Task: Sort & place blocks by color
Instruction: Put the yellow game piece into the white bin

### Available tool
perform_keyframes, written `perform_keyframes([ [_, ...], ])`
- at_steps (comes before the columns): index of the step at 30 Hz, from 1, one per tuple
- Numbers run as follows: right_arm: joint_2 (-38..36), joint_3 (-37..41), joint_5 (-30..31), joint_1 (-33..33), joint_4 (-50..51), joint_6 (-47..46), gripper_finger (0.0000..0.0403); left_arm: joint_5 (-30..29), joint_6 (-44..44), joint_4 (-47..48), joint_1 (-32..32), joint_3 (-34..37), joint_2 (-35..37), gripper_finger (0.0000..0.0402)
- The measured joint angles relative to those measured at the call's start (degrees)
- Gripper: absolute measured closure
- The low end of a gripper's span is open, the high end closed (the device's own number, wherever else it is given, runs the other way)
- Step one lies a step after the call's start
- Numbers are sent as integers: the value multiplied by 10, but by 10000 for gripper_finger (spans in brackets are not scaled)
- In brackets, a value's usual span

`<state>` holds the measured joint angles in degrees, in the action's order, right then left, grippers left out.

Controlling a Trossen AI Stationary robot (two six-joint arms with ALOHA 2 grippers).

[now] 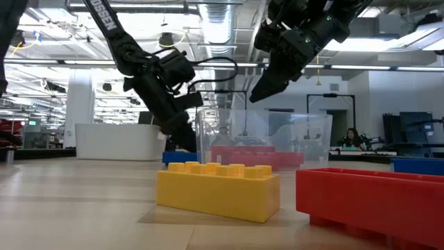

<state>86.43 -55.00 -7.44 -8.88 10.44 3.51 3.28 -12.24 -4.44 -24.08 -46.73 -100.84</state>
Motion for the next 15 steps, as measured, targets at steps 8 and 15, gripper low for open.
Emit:
perform_keyframes([
  [8, 0, 0, 0, 0, -2, 0, 154, -6, 11, 41, -3, -33, -15, 218],
  [15, 0, 0, 0, 0, -3, 0, 154, -11, 10, 95, -9, -44, -10, 340],
])
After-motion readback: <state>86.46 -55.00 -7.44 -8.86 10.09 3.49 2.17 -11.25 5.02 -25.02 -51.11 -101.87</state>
